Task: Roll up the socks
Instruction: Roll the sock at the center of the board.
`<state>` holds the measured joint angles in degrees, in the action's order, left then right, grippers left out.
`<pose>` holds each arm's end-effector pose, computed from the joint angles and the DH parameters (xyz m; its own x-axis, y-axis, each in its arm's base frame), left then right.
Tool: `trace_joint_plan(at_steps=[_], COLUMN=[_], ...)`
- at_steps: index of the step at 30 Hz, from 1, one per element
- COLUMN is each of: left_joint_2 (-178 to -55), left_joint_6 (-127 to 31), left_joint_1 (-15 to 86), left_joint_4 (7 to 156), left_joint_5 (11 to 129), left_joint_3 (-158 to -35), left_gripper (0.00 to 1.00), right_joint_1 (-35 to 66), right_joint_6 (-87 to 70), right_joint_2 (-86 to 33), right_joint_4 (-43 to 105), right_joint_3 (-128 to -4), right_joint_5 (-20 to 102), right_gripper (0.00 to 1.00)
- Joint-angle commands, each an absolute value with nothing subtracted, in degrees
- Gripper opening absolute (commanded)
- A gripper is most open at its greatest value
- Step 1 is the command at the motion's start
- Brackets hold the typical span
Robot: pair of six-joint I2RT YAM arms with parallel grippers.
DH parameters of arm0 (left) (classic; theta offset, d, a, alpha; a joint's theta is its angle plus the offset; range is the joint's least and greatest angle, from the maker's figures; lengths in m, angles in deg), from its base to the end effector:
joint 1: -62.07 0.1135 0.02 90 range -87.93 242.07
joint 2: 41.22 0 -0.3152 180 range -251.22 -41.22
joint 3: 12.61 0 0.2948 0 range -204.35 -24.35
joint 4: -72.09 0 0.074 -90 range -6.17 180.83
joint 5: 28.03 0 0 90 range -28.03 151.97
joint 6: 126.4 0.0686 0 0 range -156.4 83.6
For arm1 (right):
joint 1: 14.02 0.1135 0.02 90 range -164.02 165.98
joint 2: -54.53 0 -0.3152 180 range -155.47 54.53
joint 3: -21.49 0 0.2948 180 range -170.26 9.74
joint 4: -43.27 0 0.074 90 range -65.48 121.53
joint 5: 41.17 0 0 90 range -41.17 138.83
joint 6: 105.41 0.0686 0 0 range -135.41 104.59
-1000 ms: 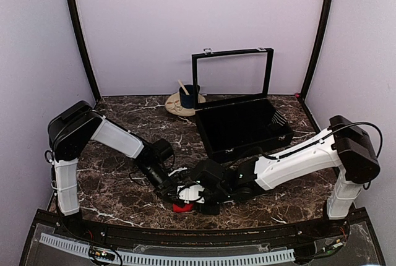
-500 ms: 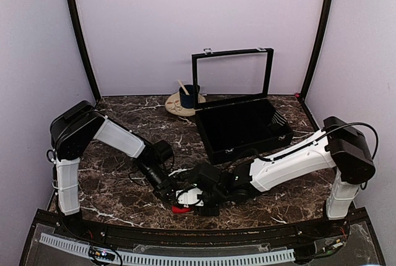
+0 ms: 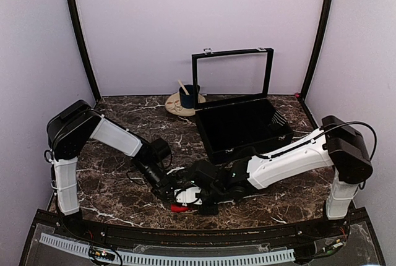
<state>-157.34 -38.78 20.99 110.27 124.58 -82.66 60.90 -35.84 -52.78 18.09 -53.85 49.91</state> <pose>0.2418 -0.2916 0.0792 -0.7647 0.6413 -0.0634 0.3379 0.3152 -0.8868 0.1160 0.4257 0.1385 0.1312 -0.8544 -0.5028 -0.9785 -0.0301 -0.2042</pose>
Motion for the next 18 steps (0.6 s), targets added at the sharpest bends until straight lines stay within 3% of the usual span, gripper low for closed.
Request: trace_joint_plan(at_steps=[1, 11, 18], left_joint_2=[-154.1, -142.9, -139.0], left_joint_6=[-41.4, -49.3, -51.7], left_joint_1=[22.3, 23.6, 23.7], left_joint_4=[107.1, 98.4, 94.8], left_joint_5=[114.8, 110.3, 107.7], left_joint_3=[-80.1, -74.2, -70.4], left_gripper=[0.28, 0.49, 0.53], right_joint_1=[60.0, 56.4, 54.6], right_joint_6=[-34.2, -31.7, -29.8], right_joint_2=[-54.9, -56.5, -56.9], right_joint_4=[15.1, 11.4, 11.2], right_joint_3=[-54.5, -58.6, -59.4], right_joint_5=[45.8, 38.1, 34.8], right_gripper=[0.00, 0.00, 0.00])
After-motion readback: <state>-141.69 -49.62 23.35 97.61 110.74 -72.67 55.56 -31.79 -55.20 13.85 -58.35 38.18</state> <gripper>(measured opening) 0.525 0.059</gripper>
